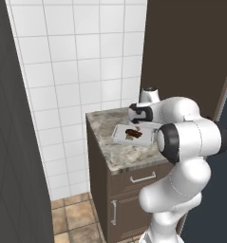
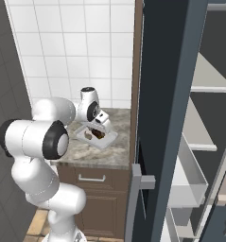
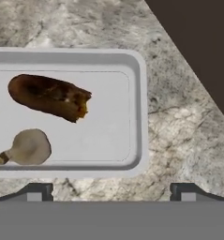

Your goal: Take the sweet potato and garlic out of the freezer and place them in the tupperware container on the counter. Then put the tupperware containing the vegetables back in the freezer.

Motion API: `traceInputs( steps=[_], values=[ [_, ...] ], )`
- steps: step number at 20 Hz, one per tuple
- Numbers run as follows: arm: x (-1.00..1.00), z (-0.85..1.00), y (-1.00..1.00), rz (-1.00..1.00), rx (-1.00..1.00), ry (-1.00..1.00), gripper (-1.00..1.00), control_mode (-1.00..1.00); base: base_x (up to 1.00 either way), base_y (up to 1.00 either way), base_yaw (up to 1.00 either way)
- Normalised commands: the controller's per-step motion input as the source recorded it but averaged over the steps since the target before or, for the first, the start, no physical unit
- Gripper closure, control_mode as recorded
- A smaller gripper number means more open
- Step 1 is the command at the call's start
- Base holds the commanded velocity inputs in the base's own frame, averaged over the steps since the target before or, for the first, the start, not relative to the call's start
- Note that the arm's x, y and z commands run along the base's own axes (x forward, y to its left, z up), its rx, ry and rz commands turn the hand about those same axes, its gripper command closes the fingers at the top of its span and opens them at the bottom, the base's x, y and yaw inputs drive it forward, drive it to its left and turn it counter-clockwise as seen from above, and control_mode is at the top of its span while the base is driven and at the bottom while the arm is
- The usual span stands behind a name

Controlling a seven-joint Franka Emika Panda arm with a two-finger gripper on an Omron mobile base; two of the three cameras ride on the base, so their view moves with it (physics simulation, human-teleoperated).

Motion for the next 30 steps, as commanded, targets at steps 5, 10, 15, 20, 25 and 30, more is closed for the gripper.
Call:
traceInputs(
  steps=[5,10,15,20,25,30],
  values=[
    [0.0,-0.01,-0.26,-0.01,0.0,0.05,-1.0,-1.0,0.0,0.0,0.0],
    [0.06,-0.25,-0.12,0.0,0.0,0.0,-1.0,-1.0,0.0,0.0,0.0],
    [0.01,-0.21,-0.18,0.0,0.0,0.0,-1.0,-1.0,0.0,0.0,0.0],
    [0.03,-0.11,-0.19,0.0,0.01,0.0,-1.0,-1.0,0.0,0.0,0.0],
    [0.23,-0.27,-0.04,0.0,0.0,0.0,-1.0,-1.0,0.0,0.0,0.0],
    [0.19,-0.24,-0.09,0.0,0.01,0.0,-1.0,-1.0,0.0,0.0,0.0]
  ],
)
